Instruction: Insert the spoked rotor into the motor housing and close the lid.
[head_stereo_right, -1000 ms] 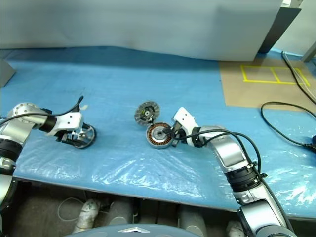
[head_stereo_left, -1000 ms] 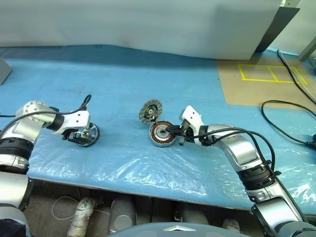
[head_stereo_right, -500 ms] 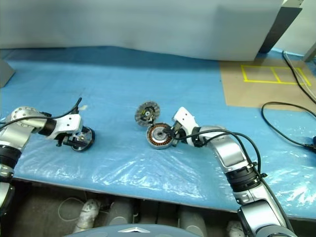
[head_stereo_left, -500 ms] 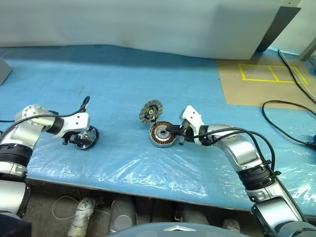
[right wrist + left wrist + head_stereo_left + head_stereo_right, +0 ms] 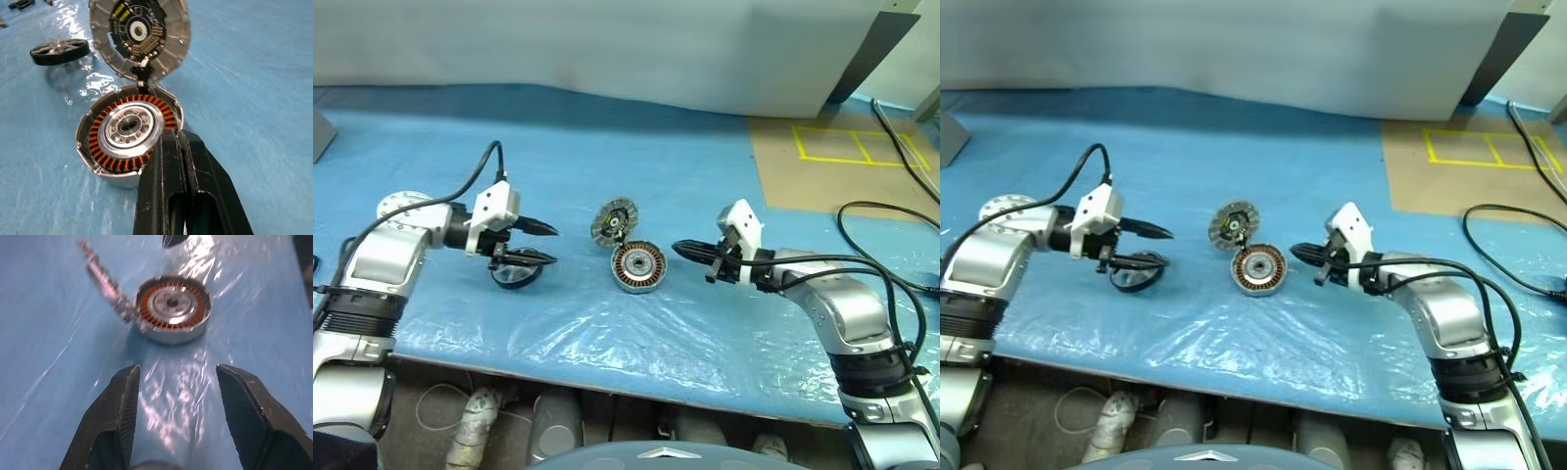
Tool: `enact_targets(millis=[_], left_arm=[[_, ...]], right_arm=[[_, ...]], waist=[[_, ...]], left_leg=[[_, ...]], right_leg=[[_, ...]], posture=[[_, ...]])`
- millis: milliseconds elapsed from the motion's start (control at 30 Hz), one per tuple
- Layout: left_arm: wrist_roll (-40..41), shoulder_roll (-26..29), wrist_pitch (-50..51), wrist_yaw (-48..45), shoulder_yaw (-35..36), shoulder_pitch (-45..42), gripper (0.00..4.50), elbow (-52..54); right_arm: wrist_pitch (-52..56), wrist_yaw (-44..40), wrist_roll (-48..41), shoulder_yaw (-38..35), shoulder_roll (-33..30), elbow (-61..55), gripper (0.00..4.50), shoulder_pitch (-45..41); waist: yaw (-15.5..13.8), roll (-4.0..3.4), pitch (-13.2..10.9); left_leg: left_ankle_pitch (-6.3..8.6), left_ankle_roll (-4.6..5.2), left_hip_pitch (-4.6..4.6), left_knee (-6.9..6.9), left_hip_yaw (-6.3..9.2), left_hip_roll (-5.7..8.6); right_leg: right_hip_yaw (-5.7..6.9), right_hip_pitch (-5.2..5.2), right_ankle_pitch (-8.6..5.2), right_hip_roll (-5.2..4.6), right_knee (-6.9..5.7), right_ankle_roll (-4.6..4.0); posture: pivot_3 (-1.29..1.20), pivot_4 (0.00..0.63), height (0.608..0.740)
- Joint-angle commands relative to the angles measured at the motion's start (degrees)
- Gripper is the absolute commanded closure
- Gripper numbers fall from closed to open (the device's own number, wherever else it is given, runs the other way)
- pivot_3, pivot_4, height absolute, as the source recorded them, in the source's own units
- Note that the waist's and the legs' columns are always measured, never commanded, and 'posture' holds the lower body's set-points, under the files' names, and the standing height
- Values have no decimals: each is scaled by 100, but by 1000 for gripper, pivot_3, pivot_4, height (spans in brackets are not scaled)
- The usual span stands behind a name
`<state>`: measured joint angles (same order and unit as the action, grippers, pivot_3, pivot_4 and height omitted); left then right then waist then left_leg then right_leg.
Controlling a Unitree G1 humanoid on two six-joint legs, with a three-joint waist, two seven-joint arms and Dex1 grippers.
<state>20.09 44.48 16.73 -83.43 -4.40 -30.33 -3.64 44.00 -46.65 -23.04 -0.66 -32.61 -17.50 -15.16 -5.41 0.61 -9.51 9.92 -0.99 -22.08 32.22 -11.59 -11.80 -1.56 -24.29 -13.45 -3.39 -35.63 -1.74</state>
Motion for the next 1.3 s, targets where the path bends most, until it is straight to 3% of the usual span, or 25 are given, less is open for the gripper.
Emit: enact_targets(millis=[33,333,467,633,1300], left_arm=[[-180,106,-162,95,-36,3,1887,-44],[-1146,447,-1593,-98,-222,-1095,1887,-2149],[-1682,586,-2556,-187,-499,-1155,1887,-2845],[-1829,676,-2978,-262,-543,-893,1887,-2998],[-1881,594,-2683,-288,-681,95,1887,-2390]], right_arm=[[107,215,-174,-243,-74,-416,4500,158],[52,341,-116,-79,-114,-387,4500,147],[-45,344,-22,91,-82,-271,4500,97],[-75,364,-45,199,-50,-283,4500,87],[-232,335,181,398,-163,-127,4500,106]], waist=[[5,-2,-1],[-18,-1,-2],[-1,-2,-2],[-22,-2,-2],[-24,-8,2]], left_leg=[[0,0,4,0,0,0],[0,1,3,6,4,2],[-1,-1,4,0,5,4],[3,-8,-3,-2,6,0],[3,-7,11,5,4,-2]], right_leg=[[-2,0,-1,3,2,-1],[-8,3,-2,2,7,2],[-9,2,-1,3,12,6],[4,1,10,3,9,24],[-7,7,-3,-7,-3,2]], posture=[[0,150,740],[0,150,740],[0,150,740],[0,150,740],[0,150,740]])
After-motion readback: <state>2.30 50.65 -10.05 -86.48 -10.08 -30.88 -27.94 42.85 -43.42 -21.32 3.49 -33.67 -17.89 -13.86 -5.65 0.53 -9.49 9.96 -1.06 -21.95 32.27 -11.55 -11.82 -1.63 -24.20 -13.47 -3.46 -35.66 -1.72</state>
